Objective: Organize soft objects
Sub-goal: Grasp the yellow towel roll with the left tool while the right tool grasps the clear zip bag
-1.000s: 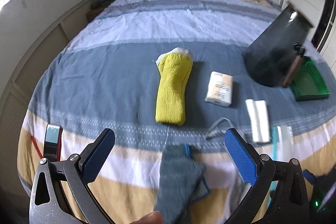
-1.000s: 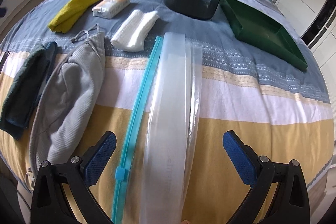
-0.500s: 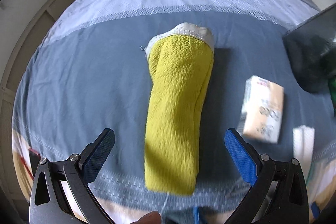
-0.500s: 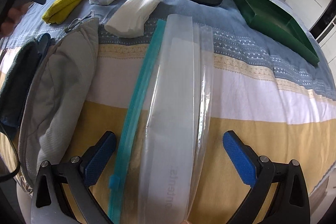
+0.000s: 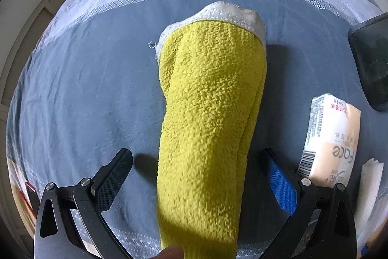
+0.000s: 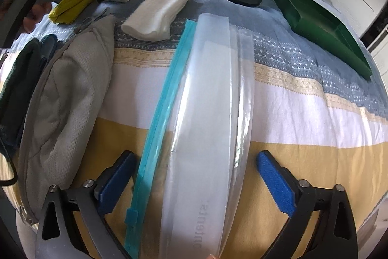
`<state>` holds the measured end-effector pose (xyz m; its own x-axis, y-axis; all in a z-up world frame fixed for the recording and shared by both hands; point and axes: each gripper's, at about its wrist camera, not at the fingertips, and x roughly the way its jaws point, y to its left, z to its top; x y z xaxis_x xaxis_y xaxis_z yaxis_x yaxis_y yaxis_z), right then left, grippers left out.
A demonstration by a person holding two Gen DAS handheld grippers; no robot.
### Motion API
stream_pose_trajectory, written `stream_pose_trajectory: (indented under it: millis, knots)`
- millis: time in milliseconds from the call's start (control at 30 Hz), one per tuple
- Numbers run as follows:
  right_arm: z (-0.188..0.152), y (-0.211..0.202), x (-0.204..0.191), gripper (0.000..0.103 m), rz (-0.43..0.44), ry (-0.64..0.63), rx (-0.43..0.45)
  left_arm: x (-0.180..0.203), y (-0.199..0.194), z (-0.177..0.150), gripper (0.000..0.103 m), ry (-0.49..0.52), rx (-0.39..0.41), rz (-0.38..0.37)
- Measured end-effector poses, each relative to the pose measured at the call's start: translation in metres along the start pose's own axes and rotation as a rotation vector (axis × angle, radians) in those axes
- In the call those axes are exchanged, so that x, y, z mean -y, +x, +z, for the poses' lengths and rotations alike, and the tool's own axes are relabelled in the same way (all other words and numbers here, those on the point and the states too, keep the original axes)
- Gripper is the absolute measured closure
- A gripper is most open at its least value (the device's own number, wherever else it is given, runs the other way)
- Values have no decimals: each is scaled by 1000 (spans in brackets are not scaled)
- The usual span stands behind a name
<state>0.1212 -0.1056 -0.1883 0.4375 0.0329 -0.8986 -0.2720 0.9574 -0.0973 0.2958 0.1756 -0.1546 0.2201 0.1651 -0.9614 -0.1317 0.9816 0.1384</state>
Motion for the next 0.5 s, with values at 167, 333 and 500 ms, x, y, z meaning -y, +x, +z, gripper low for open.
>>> stream_pose_trajectory:
  millis: [167,333,500]
  knots:
    - [-2,-6,-10,29,-1,-47,25,-2,5,0,1,-8,-10,-24]
    - [-5,-13,-13,48,10,-74,41,-4,9,0,1,-14,-17,-37]
    - [-7,-18,-15,75,24,-100,54,-6,11,3,1,-8,-24,-35]
